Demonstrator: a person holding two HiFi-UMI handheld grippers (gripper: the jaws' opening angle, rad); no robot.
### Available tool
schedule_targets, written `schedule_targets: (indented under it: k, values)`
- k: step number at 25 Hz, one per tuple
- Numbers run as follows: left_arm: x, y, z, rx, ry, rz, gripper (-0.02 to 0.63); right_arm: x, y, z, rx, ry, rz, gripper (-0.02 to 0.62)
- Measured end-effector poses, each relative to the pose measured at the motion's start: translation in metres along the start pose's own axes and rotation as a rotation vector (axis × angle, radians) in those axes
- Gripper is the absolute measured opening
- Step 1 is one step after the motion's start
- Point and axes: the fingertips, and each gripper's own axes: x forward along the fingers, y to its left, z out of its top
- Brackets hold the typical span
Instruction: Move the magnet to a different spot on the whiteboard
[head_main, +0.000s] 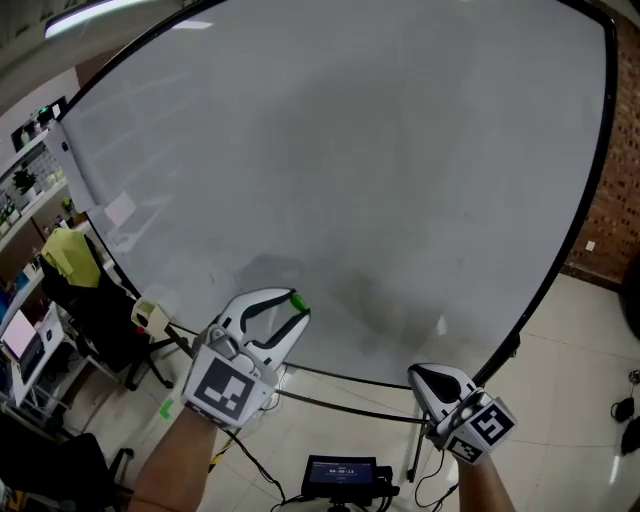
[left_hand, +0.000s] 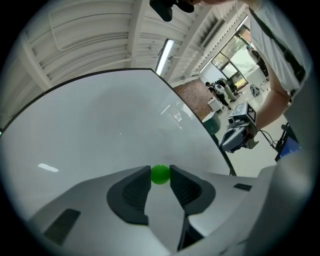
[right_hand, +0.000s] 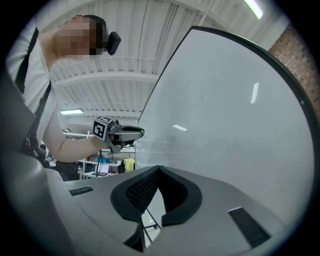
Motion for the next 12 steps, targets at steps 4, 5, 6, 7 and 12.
schedule_targets:
  k: [4, 5, 6, 7, 12]
  values:
    - [-0.020, -0.011, -0.017, -0.090, -0.056, -0.040, 0.150, 0.009, 0.023, -0.008, -0.005, 0.006, -0.032, 0.026]
    - [-0.024, -0.013, -0.023, -0.127, -0.072, -0.054, 0.150, 0.013, 0.029, -0.011, -0.004, 0.011, -0.036, 0.026]
    - [-0.027, -0.014, -0.028, -0.171, -0.090, -0.071, 0.150, 0.017, 0.034, -0.016, -0.002, 0.015, -0.040, 0.026]
    - [-0.031, -0.016, -0.033, -0.216, -0.107, -0.089, 0.150, 0.021, 0.039, -0.019, -0.001, 0.021, -0.043, 0.026]
    - [-0.064, -0.030, -0.057, -0.359, -0.151, -0.156, 0.150, 0.028, 0.086, -0.025, -0.020, 0.052, -0.053, 0.026]
